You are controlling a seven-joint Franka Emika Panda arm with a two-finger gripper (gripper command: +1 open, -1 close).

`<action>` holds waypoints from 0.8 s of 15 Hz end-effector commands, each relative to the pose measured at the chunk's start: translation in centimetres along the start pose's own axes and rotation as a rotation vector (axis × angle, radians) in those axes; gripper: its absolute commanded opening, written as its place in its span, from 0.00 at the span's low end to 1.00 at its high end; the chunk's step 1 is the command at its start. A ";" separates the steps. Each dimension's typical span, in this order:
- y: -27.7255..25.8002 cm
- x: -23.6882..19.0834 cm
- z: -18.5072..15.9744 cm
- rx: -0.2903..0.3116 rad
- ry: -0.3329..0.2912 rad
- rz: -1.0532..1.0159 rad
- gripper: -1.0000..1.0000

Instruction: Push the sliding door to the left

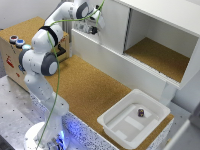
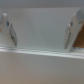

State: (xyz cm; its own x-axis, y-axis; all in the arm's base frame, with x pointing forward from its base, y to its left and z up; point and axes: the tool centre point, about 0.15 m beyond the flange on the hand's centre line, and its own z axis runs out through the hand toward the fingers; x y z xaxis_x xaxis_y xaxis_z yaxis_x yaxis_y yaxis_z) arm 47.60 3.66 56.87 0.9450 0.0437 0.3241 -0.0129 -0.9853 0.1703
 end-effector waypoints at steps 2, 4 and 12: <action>10.2 -3.6 5.9 -0.033 0.040 0.079 1.00; 14.3 -4.6 8.0 -0.037 0.029 0.120 1.00; 26.0 -10.5 14.1 -0.067 -0.034 0.258 1.00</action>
